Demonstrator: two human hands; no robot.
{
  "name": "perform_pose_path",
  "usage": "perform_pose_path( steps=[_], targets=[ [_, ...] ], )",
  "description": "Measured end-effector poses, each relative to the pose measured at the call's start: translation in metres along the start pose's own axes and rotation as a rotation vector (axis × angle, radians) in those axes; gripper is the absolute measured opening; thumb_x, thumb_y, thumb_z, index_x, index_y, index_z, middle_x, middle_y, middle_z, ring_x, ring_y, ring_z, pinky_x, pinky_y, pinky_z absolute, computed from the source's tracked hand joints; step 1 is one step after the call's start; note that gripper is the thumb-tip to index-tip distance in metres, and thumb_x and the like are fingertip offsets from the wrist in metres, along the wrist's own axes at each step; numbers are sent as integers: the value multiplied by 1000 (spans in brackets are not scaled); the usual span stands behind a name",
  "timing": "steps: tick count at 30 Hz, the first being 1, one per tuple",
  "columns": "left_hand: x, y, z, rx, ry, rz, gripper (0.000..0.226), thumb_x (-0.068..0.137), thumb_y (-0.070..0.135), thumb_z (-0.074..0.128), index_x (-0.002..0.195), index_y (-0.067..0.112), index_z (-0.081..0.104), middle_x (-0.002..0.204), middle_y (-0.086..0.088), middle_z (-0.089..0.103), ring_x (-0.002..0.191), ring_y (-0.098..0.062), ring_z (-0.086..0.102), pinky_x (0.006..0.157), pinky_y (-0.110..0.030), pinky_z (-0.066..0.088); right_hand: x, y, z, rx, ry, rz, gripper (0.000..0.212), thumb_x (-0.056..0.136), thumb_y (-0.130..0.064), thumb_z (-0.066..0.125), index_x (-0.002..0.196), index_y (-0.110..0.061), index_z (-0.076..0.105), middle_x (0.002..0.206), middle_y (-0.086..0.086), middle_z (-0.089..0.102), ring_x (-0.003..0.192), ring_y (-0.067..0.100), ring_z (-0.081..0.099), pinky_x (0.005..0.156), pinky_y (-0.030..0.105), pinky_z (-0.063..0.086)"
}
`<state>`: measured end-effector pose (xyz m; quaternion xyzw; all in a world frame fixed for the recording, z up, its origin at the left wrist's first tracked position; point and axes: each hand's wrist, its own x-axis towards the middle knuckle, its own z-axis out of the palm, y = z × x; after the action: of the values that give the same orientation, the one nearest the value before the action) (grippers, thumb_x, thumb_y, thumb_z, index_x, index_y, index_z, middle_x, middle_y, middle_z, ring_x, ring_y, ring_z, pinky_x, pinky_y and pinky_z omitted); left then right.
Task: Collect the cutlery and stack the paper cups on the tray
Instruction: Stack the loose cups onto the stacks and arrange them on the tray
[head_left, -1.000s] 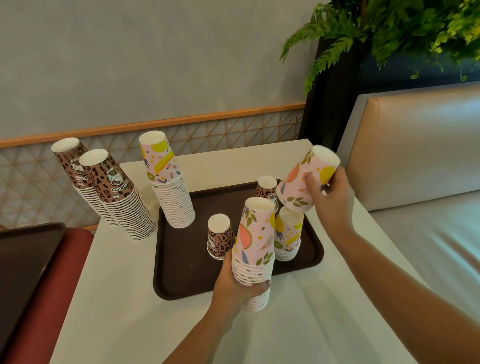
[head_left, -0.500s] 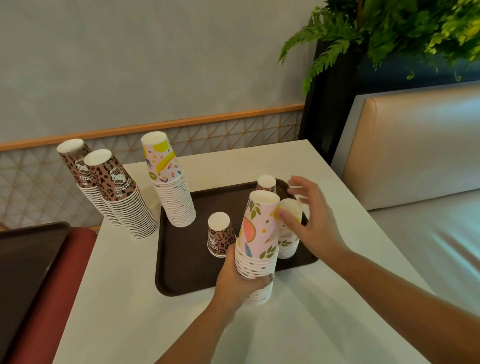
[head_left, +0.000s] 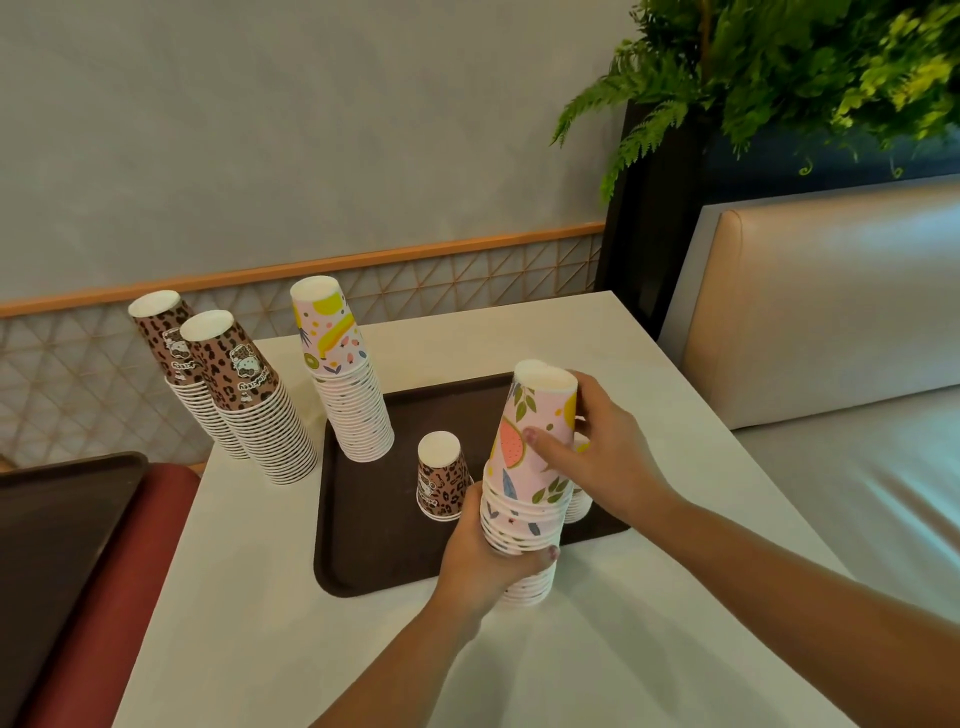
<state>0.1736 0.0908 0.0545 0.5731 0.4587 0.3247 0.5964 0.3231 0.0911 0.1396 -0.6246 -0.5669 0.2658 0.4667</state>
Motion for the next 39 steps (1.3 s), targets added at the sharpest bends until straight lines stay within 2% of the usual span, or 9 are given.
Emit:
perform_pose_path(
  steps=[4, 8, 11, 15, 22, 26, 30, 36, 39],
  targets=[
    [1, -2, 0, 33, -1, -15, 71, 59, 6, 86, 107, 41, 47, 112, 16, 63, 106, 0, 59, 80, -14, 49, 9, 1, -10, 51, 56, -8, 50, 80, -26, 68, 124, -21, 44, 104, -13, 59, 93, -1, 59, 71, 7, 50],
    [4, -4, -2, 50, 6, -22, 69, 60, 5, 85, 107, 38, 47, 109, 13, 63, 101, 2, 59, 73, -7, 49, 28, -3, -23, 208, 213, 20, 33, 84, -24, 63, 113, -19, 49, 98, -10, 63, 92, 6, 63, 78, 28, 54],
    [8, -5, -4, 56, 27, -26, 69, 59, 5, 86, 106, 38, 47, 110, 13, 63, 104, -1, 58, 78, -13, 49, 42, -3, -36, 321, 384, -18, 27, 87, -20, 61, 111, -17, 49, 97, -11, 63, 86, -1, 63, 71, 18, 53],
    [13, -5, -7, 61, 52, -24, 70, 60, 6, 85, 106, 41, 46, 114, 14, 60, 109, -4, 56, 88, -21, 47, 49, 11, -41, 192, 512, -80, 47, 85, -16, 64, 126, -6, 43, 111, -2, 58, 94, 4, 59, 69, 7, 51],
    [15, -7, -9, 48, 47, -25, 71, 61, 6, 85, 108, 41, 46, 117, 12, 60, 111, -6, 57, 89, -23, 49, 40, 57, -20, -22, 397, -10, 62, 77, -23, 72, 130, -15, 40, 123, -1, 56, 105, 9, 54, 83, 23, 51],
    [13, -7, -6, 29, 36, -24, 66, 62, 3, 84, 106, 36, 47, 111, 15, 62, 106, -3, 58, 76, -13, 51, 30, 71, -7, -66, 289, 39, 67, 75, -28, 74, 131, -19, 38, 125, -4, 54, 110, 12, 53, 77, 9, 41],
    [12, -2, -3, 18, 37, -23, 66, 62, 5, 84, 105, 37, 47, 110, 16, 61, 102, 0, 59, 70, -9, 51, 17, 68, 1, -194, 311, -29, 75, 75, -37, 73, 136, -18, 34, 139, -2, 40, 125, 10, 39, 94, 14, 32],
    [9, 5, 1, 5, 45, -35, 71, 61, 4, 84, 111, 34, 45, 107, 16, 60, 99, 0, 58, 68, -10, 50, -2, 27, 12, -55, 45, -54, 69, 79, -38, 69, 137, -24, 35, 124, -14, 51, 110, 1, 51, 86, 9, 42],
    [7, 6, 2, -2, 45, -46, 75, 60, 6, 86, 118, 30, 44, 109, 13, 60, 100, -2, 58, 67, -11, 51, -5, 20, 17, -82, -24, 1, 62, 76, -34, 72, 129, -25, 42, 110, -17, 54, 100, -1, 53, 86, 17, 48]
  ],
)
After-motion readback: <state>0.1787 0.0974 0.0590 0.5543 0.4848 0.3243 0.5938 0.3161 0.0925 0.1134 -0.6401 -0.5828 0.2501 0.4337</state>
